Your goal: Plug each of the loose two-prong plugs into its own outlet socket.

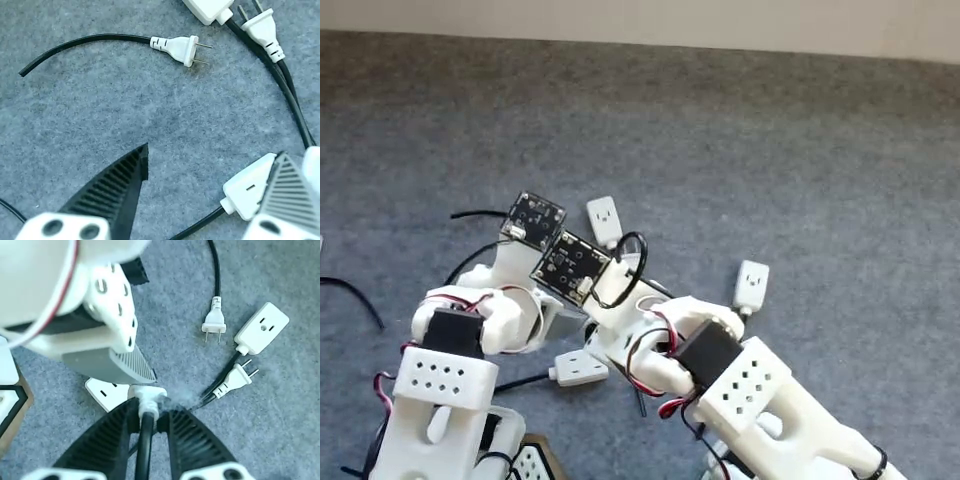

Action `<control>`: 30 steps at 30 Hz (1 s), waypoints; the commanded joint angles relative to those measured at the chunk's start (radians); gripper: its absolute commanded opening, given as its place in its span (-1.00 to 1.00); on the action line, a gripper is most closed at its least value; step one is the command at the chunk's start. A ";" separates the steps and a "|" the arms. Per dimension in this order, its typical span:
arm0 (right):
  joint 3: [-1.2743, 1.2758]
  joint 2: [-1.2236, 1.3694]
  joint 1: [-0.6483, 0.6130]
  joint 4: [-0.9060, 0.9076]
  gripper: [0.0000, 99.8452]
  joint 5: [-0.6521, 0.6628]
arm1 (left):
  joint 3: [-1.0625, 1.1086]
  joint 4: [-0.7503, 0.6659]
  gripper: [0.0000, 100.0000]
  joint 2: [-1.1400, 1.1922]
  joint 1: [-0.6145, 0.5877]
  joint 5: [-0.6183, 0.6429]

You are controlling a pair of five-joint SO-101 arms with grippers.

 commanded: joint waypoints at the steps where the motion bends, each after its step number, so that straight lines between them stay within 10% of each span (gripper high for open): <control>1: -0.012 0.001 0.012 -0.010 -0.99 -0.011 | -0.042 0.011 -0.23 -0.008 -0.005 0.000; 7: -0.012 -0.008 0.004 0.044 -0.99 0.097 | -0.217 -0.040 -0.23 0.047 -0.335 -0.049; 17: -0.013 0.004 -0.168 0.108 -0.99 0.431 | -0.951 0.394 -0.23 0.720 -0.667 -0.201; 30: -0.082 0.245 -0.117 0.048 -0.99 0.609 | -1.524 0.517 -0.23 1.283 -0.848 -0.269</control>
